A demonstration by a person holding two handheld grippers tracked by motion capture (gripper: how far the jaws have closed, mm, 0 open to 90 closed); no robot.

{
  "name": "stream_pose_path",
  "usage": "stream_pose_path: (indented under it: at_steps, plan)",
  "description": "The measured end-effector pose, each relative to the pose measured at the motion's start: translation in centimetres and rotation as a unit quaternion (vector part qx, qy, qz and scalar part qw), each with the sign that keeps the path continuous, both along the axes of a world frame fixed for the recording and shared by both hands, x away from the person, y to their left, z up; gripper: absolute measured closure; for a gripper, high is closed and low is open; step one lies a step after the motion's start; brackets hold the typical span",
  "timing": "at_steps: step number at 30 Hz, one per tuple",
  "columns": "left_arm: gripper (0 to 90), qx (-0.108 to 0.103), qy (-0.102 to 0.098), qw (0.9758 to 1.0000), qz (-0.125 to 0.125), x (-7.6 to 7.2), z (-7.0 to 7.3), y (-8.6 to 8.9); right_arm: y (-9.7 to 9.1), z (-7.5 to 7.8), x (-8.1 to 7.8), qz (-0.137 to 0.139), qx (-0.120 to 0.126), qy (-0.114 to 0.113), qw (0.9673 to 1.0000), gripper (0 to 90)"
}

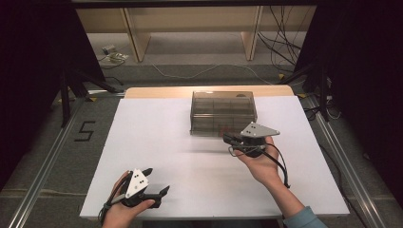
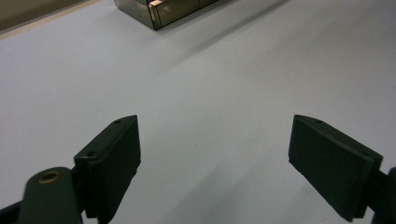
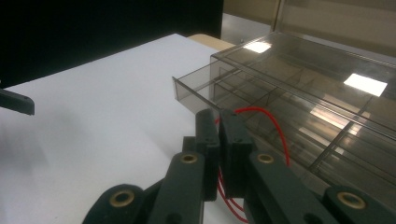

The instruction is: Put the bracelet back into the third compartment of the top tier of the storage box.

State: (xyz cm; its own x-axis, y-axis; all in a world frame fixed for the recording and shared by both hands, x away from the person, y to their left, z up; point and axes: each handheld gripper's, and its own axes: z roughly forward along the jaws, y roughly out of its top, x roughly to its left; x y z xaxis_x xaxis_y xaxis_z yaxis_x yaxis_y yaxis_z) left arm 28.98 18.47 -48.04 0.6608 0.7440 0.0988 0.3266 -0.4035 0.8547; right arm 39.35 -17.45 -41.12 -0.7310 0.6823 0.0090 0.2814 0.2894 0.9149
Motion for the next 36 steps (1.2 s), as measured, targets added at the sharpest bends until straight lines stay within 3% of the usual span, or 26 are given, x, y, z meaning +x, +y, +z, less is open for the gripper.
stream_pose_path:
  at_steps: [36]
  plan:
    - [17.2, -0.001, 0.001, 1.0, 0.003, 0.0, 0.0, 0.0, -1.6, 0.9, 1.0, -0.024, 0.011, -0.006, 0.9996, 87.3]
